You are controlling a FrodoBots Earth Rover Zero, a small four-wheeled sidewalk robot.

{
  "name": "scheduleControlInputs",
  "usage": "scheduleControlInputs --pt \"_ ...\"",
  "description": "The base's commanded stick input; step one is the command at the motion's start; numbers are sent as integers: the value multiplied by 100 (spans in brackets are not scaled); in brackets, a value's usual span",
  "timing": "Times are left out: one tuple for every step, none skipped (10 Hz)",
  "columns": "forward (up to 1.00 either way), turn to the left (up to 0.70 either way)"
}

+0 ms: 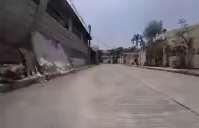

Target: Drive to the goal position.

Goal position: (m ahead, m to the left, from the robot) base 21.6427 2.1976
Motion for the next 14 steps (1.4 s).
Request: scheduleControlInputs --pt "100 -35" --pt "100 -15" --pt "100 -2" --pt "100 -2" --pt "100 -1" --pt "100 0" --pt "100 0" --pt "100 0" --pt "100 0" --pt "100 -7" --pt "100 -38" --pt "100 -38" --pt "100 -38" --pt "100 -38"
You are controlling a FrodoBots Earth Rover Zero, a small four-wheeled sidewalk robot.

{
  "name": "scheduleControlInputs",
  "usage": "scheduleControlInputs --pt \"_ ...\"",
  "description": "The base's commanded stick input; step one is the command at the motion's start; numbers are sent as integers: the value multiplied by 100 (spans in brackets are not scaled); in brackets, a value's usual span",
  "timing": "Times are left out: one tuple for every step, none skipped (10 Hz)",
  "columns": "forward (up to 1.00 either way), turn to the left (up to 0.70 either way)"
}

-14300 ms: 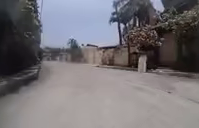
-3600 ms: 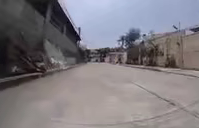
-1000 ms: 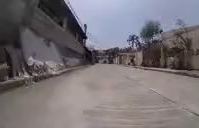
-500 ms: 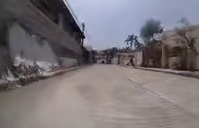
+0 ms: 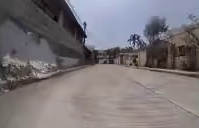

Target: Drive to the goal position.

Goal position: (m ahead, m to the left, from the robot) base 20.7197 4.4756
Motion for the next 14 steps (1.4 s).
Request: scheduleControlInputs --pt "100 -36" --pt "100 -4" --pt "100 -2" --pt "100 -2" --pt "100 -2" --pt "100 -2" --pt "100 -2" --pt "100 -2" --pt "100 -2" --pt "100 -2" --pt "100 -2" --pt "100 -2" --pt "100 -2" --pt "100 -2"
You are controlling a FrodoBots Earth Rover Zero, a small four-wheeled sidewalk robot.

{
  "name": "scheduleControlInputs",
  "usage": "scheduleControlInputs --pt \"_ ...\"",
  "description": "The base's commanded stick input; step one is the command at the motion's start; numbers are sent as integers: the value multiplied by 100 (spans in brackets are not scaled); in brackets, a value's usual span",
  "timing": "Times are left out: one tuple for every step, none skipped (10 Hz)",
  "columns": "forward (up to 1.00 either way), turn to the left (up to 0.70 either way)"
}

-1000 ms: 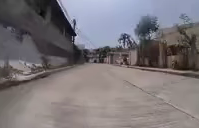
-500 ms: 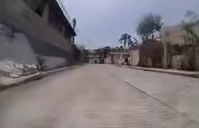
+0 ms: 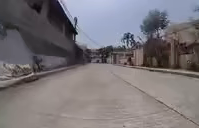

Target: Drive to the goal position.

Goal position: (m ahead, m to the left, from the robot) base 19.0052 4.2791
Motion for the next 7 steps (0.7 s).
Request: scheduleControlInputs --pt "100 -11" --pt "100 -30" --pt "100 -39" --pt "100 -38" --pt "100 -19" --pt "100 0" --pt "100 0"
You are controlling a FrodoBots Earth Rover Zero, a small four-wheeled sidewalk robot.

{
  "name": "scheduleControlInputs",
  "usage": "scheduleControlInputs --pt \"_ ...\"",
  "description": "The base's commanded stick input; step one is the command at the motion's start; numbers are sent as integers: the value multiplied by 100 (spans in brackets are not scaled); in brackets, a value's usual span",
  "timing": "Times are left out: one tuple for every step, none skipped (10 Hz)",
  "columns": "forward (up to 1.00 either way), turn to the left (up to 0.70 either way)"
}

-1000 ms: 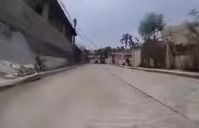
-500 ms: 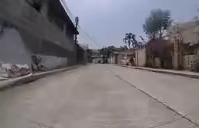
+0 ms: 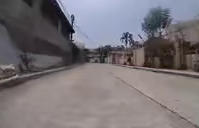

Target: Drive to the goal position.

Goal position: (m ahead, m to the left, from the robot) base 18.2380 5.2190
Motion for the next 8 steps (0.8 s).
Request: scheduleControlInputs --pt "100 0" --pt "100 0" --pt "100 0" --pt "100 0" --pt "100 0" --pt "100 0" --pt "100 0" --pt "100 0"
